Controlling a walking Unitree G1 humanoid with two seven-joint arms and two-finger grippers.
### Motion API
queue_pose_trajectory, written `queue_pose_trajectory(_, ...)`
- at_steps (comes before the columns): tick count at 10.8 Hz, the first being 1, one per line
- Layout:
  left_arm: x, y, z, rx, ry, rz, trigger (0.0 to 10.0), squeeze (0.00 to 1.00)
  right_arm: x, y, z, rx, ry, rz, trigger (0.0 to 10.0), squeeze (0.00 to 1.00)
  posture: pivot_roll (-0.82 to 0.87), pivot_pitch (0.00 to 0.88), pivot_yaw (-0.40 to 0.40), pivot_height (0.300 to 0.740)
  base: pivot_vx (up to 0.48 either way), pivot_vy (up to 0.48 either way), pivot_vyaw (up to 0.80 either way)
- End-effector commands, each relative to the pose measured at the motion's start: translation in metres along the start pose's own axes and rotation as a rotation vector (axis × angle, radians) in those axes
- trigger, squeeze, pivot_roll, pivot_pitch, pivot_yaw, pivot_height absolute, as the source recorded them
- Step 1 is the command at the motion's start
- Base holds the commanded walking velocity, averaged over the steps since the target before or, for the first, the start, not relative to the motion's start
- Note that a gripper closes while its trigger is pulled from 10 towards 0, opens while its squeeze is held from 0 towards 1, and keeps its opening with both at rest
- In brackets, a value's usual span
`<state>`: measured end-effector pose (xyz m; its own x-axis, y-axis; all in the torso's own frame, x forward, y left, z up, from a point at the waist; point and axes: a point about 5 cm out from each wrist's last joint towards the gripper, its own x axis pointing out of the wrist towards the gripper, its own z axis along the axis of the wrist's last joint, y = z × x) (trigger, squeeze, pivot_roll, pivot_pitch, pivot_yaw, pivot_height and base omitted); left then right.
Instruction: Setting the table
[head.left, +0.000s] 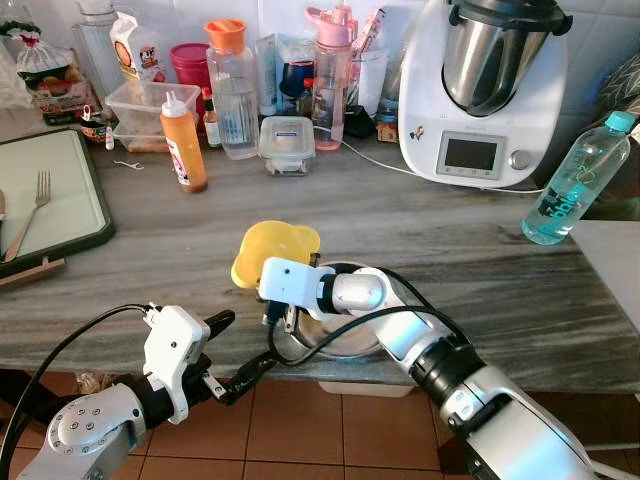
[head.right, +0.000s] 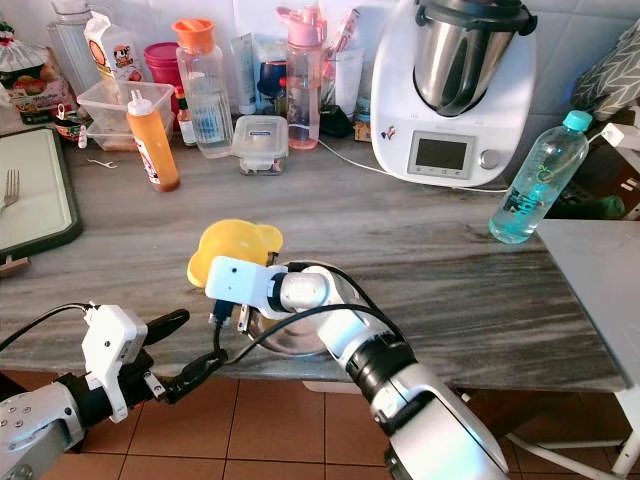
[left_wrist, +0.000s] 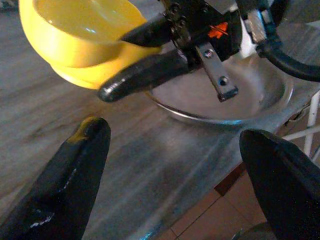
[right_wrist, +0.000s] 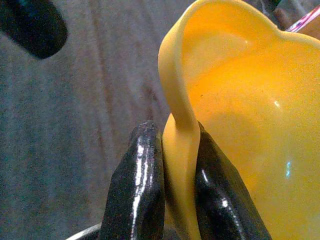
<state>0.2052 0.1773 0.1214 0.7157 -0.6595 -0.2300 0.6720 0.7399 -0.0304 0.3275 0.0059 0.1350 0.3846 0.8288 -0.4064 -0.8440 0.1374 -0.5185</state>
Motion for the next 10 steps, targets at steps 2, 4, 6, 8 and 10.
queue_pose_trajectory(2,-0.002,0.001,0.003,0.008,-0.002,0.007,10.0,0.00,-0.001,-0.010,0.006,-0.030,-0.021,-0.024,10.0,0.00,0.08,0.061,-0.048,0.740,0.000,0.000,0.00)
queue_pose_trajectory(4,-0.002,0.003,0.004,0.008,-0.004,0.010,10.0,0.00,0.000,-0.013,0.010,-0.036,-0.032,-0.035,10.0,0.00,0.08,0.059,-0.046,0.740,0.000,0.000,0.00)
queue_pose_trajectory(6,-0.002,0.003,0.004,0.006,-0.003,0.008,10.0,0.00,0.005,-0.012,0.011,-0.041,-0.026,-0.014,10.0,0.00,0.08,0.060,-0.045,0.740,0.000,0.000,0.00)
queue_pose_trajectory(8,-0.002,0.003,0.004,0.003,-0.001,0.006,10.0,0.00,0.009,-0.013,0.010,-0.047,-0.001,0.000,10.0,0.00,0.08,0.062,-0.045,0.740,0.000,0.000,0.00)
queue_pose_trajectory(10,-0.002,0.001,0.003,-0.002,0.003,-0.008,10.0,0.00,0.012,-0.013,0.010,-0.048,0.013,0.015,10.0,0.62,0.08,0.065,-0.045,0.740,0.000,0.000,0.00)
